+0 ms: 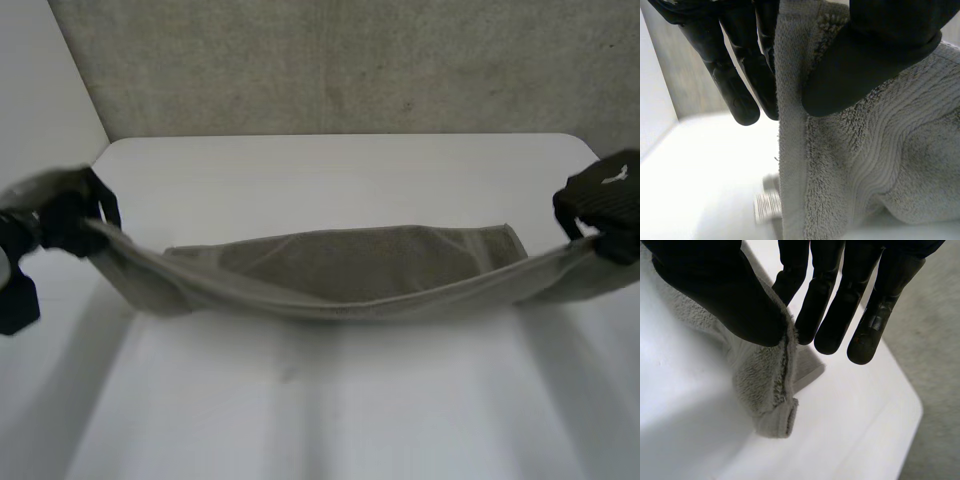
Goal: Fold the towel.
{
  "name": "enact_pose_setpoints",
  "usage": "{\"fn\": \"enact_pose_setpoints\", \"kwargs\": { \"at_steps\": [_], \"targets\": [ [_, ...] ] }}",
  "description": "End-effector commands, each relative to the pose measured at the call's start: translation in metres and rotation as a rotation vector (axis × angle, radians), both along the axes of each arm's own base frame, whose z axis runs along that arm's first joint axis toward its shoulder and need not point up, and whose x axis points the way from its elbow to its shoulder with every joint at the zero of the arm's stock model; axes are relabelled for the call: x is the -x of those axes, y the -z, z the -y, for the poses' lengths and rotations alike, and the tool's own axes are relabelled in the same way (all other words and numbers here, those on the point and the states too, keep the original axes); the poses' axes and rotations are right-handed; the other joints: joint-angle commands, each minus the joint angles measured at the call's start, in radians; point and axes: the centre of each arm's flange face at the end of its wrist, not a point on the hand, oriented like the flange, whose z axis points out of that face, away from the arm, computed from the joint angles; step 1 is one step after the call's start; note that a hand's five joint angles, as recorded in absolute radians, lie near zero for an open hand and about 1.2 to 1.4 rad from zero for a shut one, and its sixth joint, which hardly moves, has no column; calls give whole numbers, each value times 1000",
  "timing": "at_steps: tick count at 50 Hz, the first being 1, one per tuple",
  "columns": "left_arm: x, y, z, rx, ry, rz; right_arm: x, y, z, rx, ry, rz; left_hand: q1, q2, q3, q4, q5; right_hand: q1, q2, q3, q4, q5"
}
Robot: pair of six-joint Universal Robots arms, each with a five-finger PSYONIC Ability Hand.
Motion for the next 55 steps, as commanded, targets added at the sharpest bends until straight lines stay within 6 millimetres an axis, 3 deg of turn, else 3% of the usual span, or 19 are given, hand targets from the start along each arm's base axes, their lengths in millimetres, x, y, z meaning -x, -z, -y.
{"fn": "enact_pose_setpoints", "kwargs": {
  "at_steps": [1,5,8,16,23,28,37,38,39,40,46,48,55],
  "targets": [
    [0,44,10,-152,2,23,-3,47,30,-36,20,18,224,177,178,178,187,6,183,181,179,187],
    [0,63,23,-185,-1,25,-3,63,44,-25,32,20,224,177,178,178,187,6,183,181,179,187],
    [1,71,34,-172,-5,16,-9,86,61,-4,25,30,224,177,178,178,187,6,183,181,179,187],
    [8,88,63,-113,-13,8,-19,117,93,92,40,29,224,177,178,178,187,6,183,181,179,187],
    [15,98,97,-46,-90,39,-29,127,117,210,33,55,224,177,178,178,187,6,183,181,179,187],
    [25,107,110,-37,-77,45,-40,135,137,325,20,74,224,177,178,178,187,6,183,181,179,187],
    [32,122,128,-26,-117,63,-49,152,154,371,-12,89,224,177,178,178,187,4,181,180,177,185],
    [32,122,128,-25,-117,63,-50,159,156,378,-14,88,224,177,178,178,187,-972,-796,-797,-800,-791],
    [33,121,131,-9,-117,60,-51,162,159,395,-17,84,-607,-654,-652,-652,-644,-1216,-1039,-1040,-1043,-1034],
    [34,120,133,13,-120,55,-51,162,159,395,-17,84,-918,-965,-963,-963,-954,-1216,-1039,-1040,-1043,-1034],
    [35,109,138,93,-119,37,-50,153,166,479,7,103,-998,-1045,-1043,-1043,-1035,-1216,-1039,-1040,-1043,-1034],
    [35,97,137,133,-122,28,-48,148,165,483,15,109,-998,-1045,-1043,-1043,-1035,-1216,-1039,-1040,-1043,-1034],
    [32,80,124,153,-124,25,-35,111,145,471,120,218,-998,-1045,-1043,-1043,-1035,-1216,-1039,-1040,-1043,-1034]
  ]
}}
